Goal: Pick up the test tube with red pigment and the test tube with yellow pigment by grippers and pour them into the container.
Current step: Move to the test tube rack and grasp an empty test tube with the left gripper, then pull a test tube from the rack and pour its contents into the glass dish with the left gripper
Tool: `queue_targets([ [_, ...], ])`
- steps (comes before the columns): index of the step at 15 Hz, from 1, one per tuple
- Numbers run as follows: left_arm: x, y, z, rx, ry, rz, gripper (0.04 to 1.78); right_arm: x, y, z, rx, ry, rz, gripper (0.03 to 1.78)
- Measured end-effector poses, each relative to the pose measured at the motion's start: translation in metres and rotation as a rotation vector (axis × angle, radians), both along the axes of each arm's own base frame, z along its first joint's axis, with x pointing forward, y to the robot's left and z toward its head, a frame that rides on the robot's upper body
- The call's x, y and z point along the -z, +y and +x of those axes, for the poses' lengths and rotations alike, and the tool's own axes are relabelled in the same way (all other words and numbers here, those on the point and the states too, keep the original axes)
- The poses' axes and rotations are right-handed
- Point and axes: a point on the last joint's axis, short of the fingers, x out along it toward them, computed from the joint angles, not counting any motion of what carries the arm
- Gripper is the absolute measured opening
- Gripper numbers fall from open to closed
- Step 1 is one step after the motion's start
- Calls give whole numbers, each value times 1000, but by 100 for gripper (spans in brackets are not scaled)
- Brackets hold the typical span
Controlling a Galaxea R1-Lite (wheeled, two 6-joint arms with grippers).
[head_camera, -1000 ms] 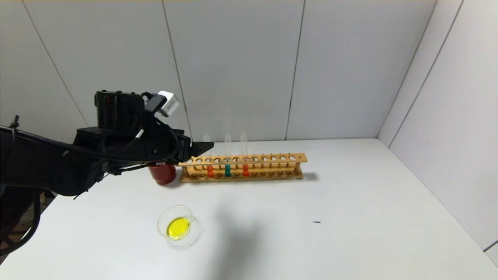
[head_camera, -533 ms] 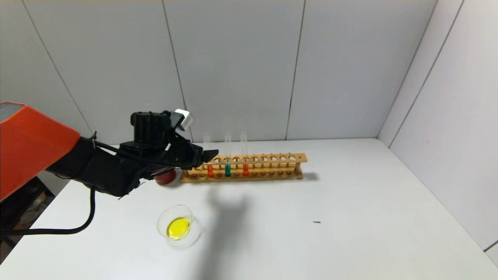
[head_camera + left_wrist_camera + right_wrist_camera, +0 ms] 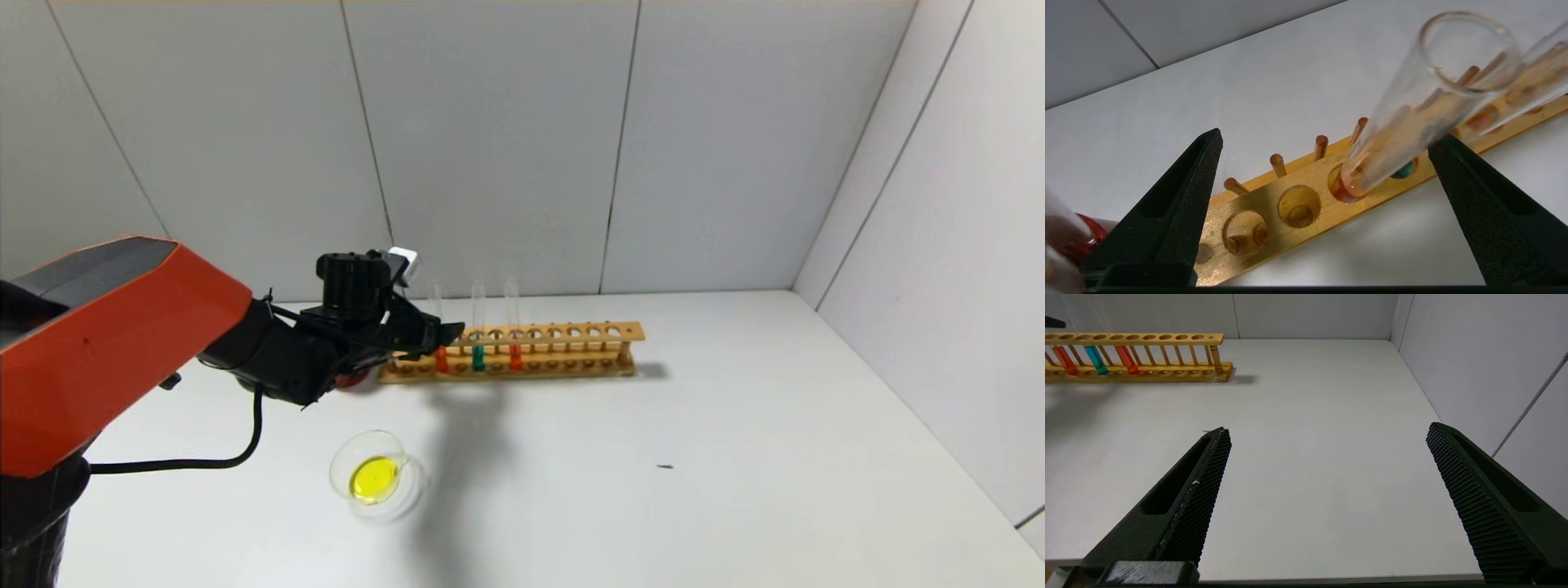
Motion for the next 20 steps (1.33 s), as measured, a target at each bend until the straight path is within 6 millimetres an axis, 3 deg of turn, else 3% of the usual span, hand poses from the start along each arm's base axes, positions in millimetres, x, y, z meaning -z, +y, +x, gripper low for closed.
queue_targets([
  [3,3,-1,5,-16,16,-32,173,0,0,0,0,0,0,175],
  [6,2,-3,6,-14,9,-39,151,0,0,0,0,0,0,175],
  [8,0,-5,6,-9,2,-42,125,0,0,0,0,0,0,175],
  [11,-5,-9,4,0,-9,-45,67,0,0,0,0,0,0,175],
  [13,-9,-11,3,6,-15,-45,39,0,0,0,0,0,0,175],
  [17,-23,-12,-2,7,-45,-47,33,0,0,0,0,0,0,175],
  [20,-45,-10,-8,8,-67,-51,33,0,0,0,0,0,0,175],
])
